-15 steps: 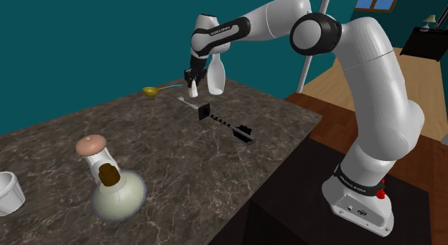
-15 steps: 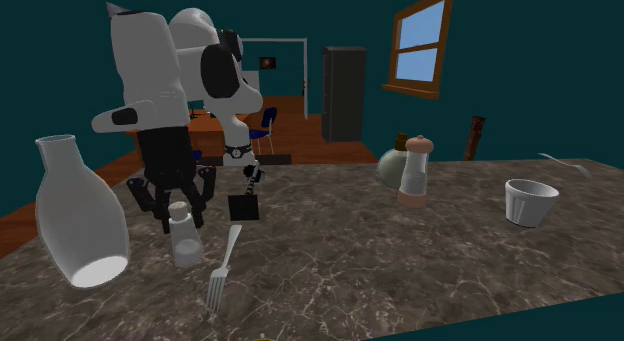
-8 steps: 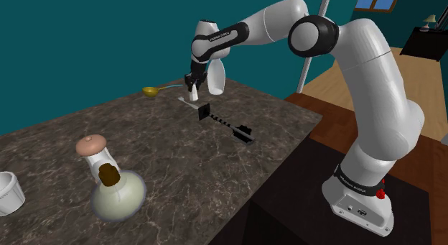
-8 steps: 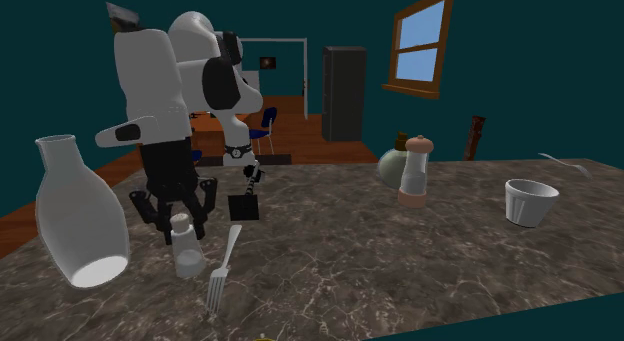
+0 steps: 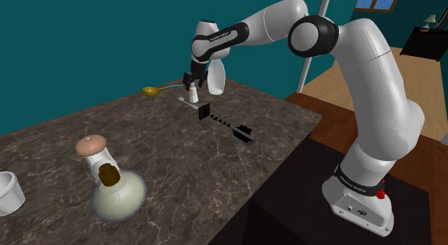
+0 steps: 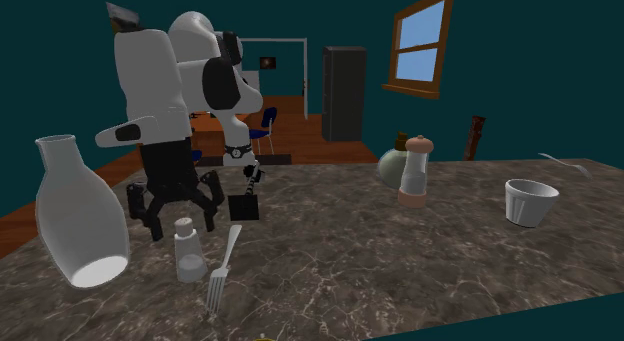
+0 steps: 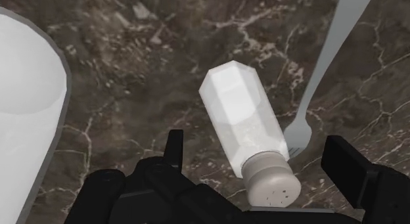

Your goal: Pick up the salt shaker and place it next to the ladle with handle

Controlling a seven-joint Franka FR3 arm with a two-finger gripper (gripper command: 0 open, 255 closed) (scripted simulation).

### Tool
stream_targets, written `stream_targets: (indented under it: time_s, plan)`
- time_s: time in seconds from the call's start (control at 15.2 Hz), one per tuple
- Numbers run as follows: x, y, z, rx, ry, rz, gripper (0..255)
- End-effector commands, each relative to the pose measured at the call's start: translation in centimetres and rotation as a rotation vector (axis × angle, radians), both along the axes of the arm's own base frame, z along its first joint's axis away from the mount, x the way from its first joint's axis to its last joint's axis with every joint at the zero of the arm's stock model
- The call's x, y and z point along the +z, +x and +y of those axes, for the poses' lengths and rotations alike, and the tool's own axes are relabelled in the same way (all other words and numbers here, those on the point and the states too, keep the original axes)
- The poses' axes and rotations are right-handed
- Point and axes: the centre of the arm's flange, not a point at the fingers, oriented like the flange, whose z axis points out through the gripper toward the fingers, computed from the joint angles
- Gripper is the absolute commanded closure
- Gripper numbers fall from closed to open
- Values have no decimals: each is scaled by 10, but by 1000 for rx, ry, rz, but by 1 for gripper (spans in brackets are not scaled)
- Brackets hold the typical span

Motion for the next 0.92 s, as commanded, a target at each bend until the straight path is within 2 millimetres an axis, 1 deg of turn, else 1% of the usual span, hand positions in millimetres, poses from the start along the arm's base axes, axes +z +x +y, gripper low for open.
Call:
stream_targets:
  time_s: [0.0, 0.07, 0.26, 0.33, 0.86]
  plan:
    - [0, 0, 0, 0, 0, 0, 0]
    - [0, 0, 0, 0, 0, 0, 0]
    - [38, -10, -5, 0, 0, 0, 0]
    - [48, -12, -6, 0, 0, 0, 0]
    - [48, -12, -6, 0, 0, 0, 0]
